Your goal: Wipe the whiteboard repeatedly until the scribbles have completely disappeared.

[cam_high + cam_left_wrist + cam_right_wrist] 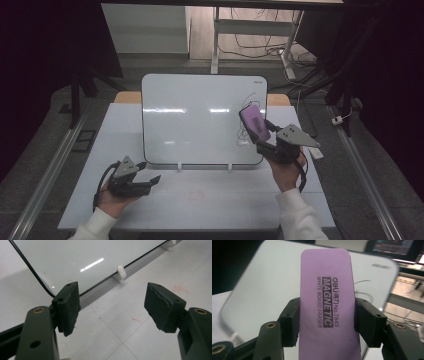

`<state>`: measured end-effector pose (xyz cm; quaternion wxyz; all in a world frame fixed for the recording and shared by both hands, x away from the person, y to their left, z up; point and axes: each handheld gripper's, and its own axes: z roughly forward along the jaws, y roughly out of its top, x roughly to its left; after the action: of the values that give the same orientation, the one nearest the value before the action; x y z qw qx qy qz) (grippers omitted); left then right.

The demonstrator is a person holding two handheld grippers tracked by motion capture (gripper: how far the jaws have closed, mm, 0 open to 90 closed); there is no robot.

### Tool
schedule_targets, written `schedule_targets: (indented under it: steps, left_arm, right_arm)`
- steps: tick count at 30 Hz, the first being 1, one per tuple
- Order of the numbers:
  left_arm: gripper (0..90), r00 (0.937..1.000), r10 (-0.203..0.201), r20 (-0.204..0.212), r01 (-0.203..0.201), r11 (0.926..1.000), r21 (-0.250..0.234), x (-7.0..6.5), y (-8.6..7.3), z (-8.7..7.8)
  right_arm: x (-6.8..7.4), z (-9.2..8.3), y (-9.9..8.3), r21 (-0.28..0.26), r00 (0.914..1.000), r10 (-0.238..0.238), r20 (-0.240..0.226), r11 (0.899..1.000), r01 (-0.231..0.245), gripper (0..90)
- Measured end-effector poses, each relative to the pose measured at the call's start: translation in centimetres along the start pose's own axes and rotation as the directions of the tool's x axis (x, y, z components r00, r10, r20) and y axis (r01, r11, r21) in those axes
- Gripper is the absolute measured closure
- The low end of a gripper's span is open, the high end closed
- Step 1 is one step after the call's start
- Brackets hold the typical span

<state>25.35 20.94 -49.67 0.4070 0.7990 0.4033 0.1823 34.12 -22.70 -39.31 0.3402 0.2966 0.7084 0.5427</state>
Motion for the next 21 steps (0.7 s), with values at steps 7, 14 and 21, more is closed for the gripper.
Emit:
schedule_targets:
  steps: [7, 14, 21]
  left_arm:
    - [29.4, 1.0000, 0.000, 0.003, 0.000, 1.0000, 0.004, 0.0, 0.0, 0.1]
    - [29.1, 1.0000, 0.002, 0.005, -0.002, 1.0000, 0.008, 0.0, 0.0, 0.1]
    - [29.0, 1.0000, 0.000, 0.006, 0.000, 1.0000, 0.009, 0.1, -0.1, 0.1]
  right_arm:
    - [-2.1, 1.8, 0.9, 0.006, 0.9936, -0.028, 0.110, 1.000, 0.028, 41.1]
    - [-3.4, 3.8, 1.7, 0.008, 0.9794, -0.050, 0.195, 0.999, 0.050, 41.1]
    - [-3.6, 6.5, 2.1, 0.038, 0.9655, -0.102, 0.240, 0.995, 0.096, 41.1]
